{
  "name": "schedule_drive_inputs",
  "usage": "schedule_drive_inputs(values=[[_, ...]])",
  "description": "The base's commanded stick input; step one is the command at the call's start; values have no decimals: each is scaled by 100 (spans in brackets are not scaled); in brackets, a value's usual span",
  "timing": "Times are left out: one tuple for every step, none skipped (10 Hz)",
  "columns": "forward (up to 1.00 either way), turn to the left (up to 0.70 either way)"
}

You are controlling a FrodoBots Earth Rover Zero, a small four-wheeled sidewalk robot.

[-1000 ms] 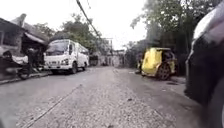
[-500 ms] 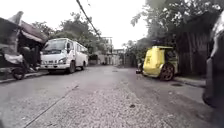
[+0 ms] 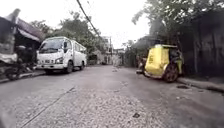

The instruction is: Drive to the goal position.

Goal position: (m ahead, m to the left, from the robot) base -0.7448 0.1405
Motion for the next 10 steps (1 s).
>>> schedule_drive_inputs(values=[[50,0],[50,0],[50,0],[50,0],[50,0],[56,0],[70,0],[70,0],[70,0],[70,0]])
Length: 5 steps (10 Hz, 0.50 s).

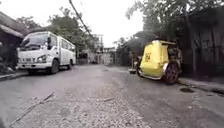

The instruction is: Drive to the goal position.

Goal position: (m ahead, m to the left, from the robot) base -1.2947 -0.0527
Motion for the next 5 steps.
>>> schedule_drive_inputs(values=[[70,0],[70,0],[70,0],[75,0],[85,0]])
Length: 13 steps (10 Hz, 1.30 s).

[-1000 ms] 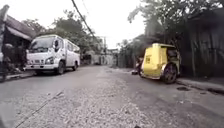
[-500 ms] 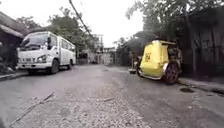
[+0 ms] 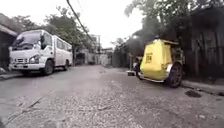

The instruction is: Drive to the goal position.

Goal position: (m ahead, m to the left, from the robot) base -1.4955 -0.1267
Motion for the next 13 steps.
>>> schedule_drive_inputs(values=[[85,0],[85,0],[85,1],[85,23],[85,0],[85,0],[85,0],[85,0],[85,0],[85,0],[85,0],[85,0],[85,0]])
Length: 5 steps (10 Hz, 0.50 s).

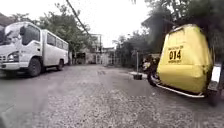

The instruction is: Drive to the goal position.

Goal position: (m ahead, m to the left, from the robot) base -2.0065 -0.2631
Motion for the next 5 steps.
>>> schedule_drive_inputs(values=[[85,0],[85,0],[85,0],[85,0],[85,0]])
